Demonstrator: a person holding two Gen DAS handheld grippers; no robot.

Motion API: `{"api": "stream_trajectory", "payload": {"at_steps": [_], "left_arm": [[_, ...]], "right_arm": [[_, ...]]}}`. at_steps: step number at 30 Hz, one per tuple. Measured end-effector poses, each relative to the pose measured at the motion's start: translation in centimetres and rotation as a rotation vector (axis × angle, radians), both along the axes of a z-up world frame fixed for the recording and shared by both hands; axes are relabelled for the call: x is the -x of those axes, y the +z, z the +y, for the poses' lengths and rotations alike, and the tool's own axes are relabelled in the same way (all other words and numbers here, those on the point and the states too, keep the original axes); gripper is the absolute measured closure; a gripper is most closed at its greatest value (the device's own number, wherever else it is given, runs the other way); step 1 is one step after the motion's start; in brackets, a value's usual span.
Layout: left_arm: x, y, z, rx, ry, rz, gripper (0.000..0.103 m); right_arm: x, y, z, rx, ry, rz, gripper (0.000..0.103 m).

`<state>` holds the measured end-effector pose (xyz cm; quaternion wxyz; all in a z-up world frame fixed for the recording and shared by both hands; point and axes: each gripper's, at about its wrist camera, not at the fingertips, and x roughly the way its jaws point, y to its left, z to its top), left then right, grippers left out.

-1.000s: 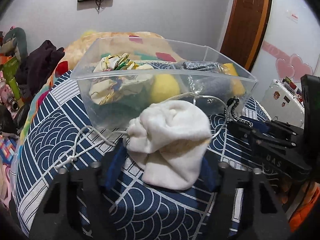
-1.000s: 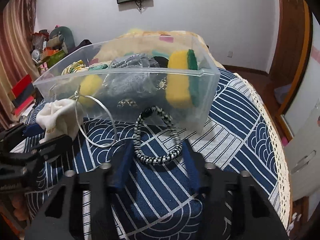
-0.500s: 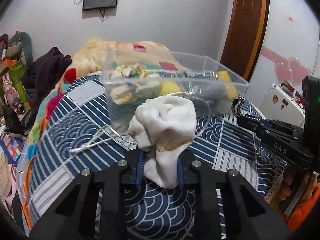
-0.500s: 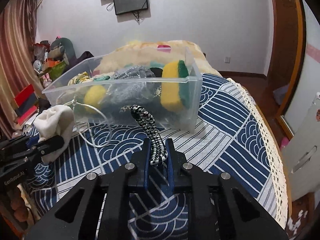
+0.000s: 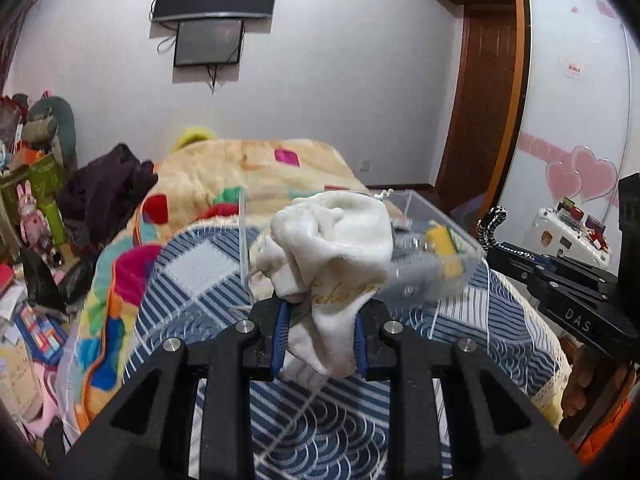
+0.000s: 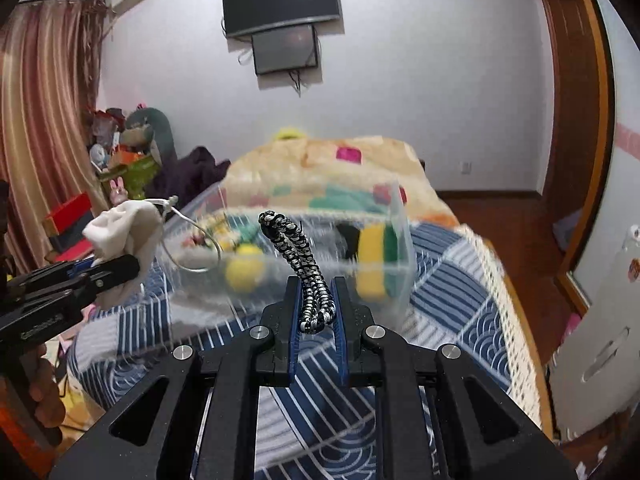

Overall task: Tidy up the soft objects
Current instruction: 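Release the white sock into the box with the left tool while the right tool drops the bracelet in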

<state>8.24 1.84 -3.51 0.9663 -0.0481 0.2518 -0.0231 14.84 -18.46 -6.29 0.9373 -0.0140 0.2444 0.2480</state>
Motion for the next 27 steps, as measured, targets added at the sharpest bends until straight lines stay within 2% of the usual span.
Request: {"api": "stream_trajectory", "payload": {"at_steps": [4,10,18,22,24,27], "left_arm": [[-1.6,1.1,-0.2,-0.026,-0.004,-0.020,0.076],[-4.8,1.2,-0.9,-0.055,-0.012,-0.001,0.076],[-9.4,-1.4,-0.9,-0.081,0.009,0.099,0.076],[-10.5,-2.8,-0.8,-0.093,0.021,0.140,0.076],[-10.7,-3.3,-0.8,-0.092,0.027,0.150,0.075],[-10.8,-3.5,-0.7,-0.078,0.038,0.153,0.065]], "right_arm": [[-0.6,0.9,1.1,-0.015,0.006,-0.031,0.090],[-2.8,1.5,3.0,-0.037,0.022,-0.034,0.090],[-6.1,-0.5,5.5,-0.002,0.023,0.051,0.090],[-6.8,-1.9,6.6,0.028,0.029,0.092,0.089],[-6.7,-2.5,6.9,0.042,0.035,0.106,0.087],[-6.3,-2.6,6.9,0.061,0.026,0.098,0.085]]}}
